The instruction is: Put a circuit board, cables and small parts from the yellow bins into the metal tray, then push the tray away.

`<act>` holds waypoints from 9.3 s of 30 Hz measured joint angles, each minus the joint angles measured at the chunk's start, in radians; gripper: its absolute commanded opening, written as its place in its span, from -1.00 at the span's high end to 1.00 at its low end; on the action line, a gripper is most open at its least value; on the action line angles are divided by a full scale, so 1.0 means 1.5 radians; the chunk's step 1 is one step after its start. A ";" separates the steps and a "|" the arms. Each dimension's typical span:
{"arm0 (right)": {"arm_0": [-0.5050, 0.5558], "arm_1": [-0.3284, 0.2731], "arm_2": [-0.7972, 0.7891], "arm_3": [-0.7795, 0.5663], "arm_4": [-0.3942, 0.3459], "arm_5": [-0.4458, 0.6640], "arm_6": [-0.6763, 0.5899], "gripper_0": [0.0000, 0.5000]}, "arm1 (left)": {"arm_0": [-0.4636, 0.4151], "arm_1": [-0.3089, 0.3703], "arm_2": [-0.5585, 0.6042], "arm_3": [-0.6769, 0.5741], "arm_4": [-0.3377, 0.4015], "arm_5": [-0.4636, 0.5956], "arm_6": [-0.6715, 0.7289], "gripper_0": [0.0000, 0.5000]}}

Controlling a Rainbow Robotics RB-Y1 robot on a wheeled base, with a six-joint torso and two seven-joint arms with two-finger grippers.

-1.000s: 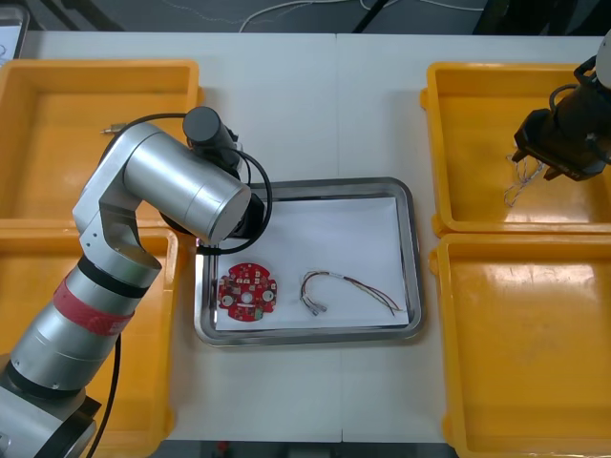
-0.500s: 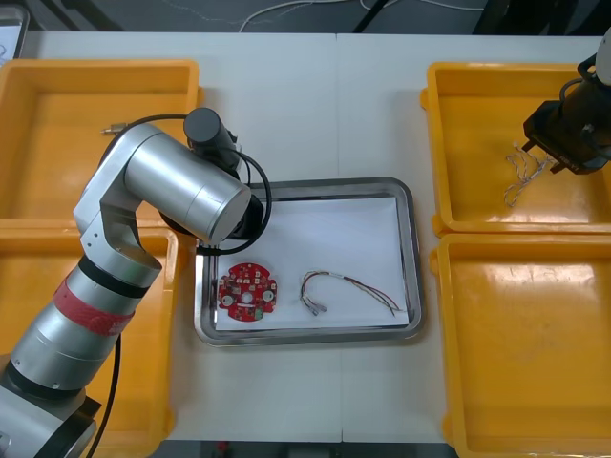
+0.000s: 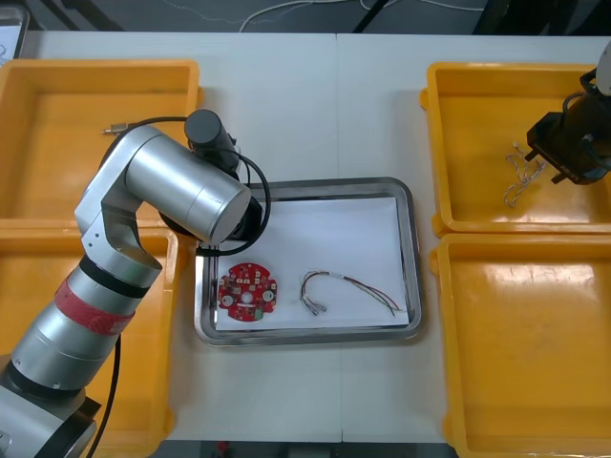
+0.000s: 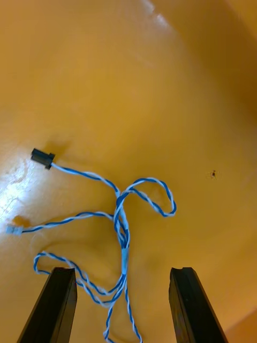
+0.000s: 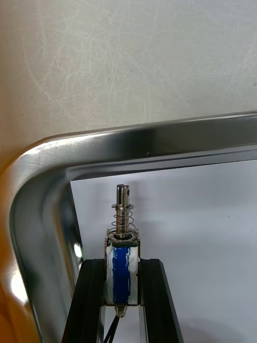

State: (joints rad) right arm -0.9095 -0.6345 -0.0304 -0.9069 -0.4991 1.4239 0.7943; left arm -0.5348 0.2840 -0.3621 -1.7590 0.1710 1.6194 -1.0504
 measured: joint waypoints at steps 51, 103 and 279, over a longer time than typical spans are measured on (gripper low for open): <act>0.008 0.022 -0.010 -0.023 -0.084 0.047 0.018 1.00 | -0.102 0.082 0.142 -0.123 0.237 0.195 0.000 -0.80; 0.011 0.004 -0.010 -0.445 -0.015 0.326 0.694 1.00 | -0.153 0.218 0.256 0.153 0.143 0.124 0.131 -0.80; 0.535 -0.081 -0.221 -0.983 -0.252 0.329 0.107 -1.00 | -0.321 0.121 0.357 0.330 0.064 0.187 0.434 1.00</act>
State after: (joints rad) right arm -0.1071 -0.7564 -0.3612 -2.3807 -0.8779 1.9168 0.9543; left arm -1.0166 0.4659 0.1737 -1.2634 0.2674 1.8996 -0.3998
